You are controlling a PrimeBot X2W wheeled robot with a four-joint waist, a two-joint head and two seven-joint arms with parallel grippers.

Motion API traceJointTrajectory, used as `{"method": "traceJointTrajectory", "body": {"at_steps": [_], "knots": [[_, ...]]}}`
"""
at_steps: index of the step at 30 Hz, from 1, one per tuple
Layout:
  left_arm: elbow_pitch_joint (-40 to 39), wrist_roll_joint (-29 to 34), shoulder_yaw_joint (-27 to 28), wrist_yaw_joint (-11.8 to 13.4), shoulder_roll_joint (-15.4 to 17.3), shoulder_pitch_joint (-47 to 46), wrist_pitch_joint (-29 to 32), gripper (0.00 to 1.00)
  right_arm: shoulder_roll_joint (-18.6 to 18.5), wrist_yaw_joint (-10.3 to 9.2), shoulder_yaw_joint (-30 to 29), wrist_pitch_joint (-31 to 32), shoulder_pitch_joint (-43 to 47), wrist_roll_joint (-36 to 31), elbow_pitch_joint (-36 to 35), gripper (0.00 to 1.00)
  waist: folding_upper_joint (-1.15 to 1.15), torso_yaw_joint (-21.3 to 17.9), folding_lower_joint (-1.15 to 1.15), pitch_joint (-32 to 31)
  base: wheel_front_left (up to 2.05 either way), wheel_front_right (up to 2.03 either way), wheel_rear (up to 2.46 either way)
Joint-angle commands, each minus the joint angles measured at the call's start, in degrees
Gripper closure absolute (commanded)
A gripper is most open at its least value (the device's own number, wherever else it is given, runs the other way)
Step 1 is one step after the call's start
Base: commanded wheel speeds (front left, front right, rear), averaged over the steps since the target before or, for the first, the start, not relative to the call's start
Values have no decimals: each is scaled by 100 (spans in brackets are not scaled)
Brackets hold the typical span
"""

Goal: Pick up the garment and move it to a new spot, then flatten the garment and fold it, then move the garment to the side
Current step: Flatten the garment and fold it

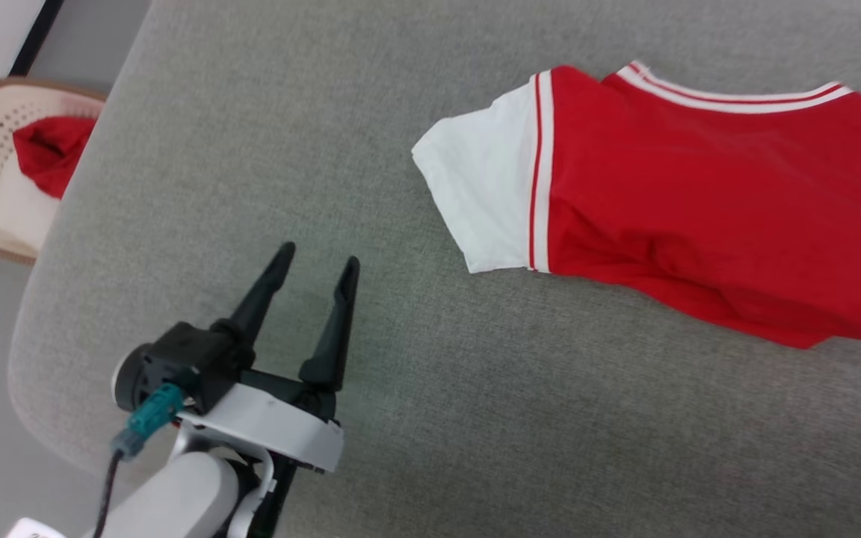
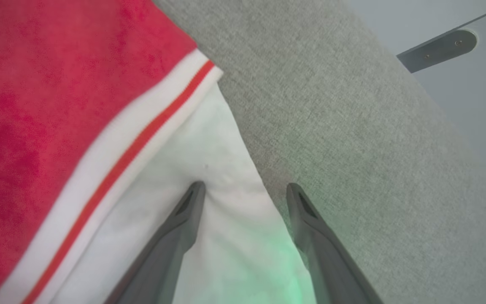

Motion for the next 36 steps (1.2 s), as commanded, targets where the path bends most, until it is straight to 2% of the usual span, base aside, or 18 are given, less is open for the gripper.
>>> {"method": "traceJointTrajectory", "body": {"at_steps": [1,3,4,6,7,11,13,14,16,20,23,28,32,36], "knots": [[-33,66,79,-19,19,19,-2,0,32,-2,305,51,3,70,60,0,0,156,0,255,0,0,0],[-72,100,140,-50,67,-19,-2,0,47,1,521,21,-48,156,97,0,0,123,0,265,0,0,0],[-98,113,161,-75,99,-58,-2,0,62,1,623,35,-63,195,114,19,0,106,0,270,0,0,0],[-125,161,170,-149,216,-186,45,0,82,1,807,30,-141,295,130,87,0,71,0,279,0,0,0],[-139,186,176,-204,284,-307,108,0,79,2,878,12,-198,338,147,100,0,57,0,287,0,0,0],[-129,275,193,-557,543,-970,465,0,38,-3,1088,-71,-461,434,242,100,0,1,0,330,0,0,0],[-19,209,215,-860,601,-1444,688,0,63,-3,1178,-139,-613,466,266,100,0,-37,0,372,0,0,0],[-19,209,215,-860,601,-1444,688,0,63,-3,1178,-139,-613,466,266,100,0,-37,0,372,0,0,0],[231,137,150,-1197,637,-1920,1011,0,99,-4,1266,-209,-758,495,299,100,0,-79,0,414,0,0,0],[1074,-127,-39,-2002,411,-2949,1684,0,158,-6,1449,-278,-1037,567,376,100,0,-163,0,542,0,0,0],[1943,-360,-317,-2428,-9,-3621,2172,0,196,-6,1592,-316,-1209,623,406,100,0,-211,0,649,0,0,0],[3367,-622,-1069,-2615,-523,-4534,3110,0,261,-5,1841,-340,-1443,676,431,100,0,-319,0,816,0,0,0],[3819,-1191,-1825,-2613,-703,-5036,3682,0,323,-5,2046,-373,-1595,740,464,100,0,-391,0,914,0,0,0],[4059,-1807,-2238,-2615,-785,-5387,3928,0,376,-5,2237,-425,-1696,817,490,100,0,-440,0,976,0,0,0]]}}
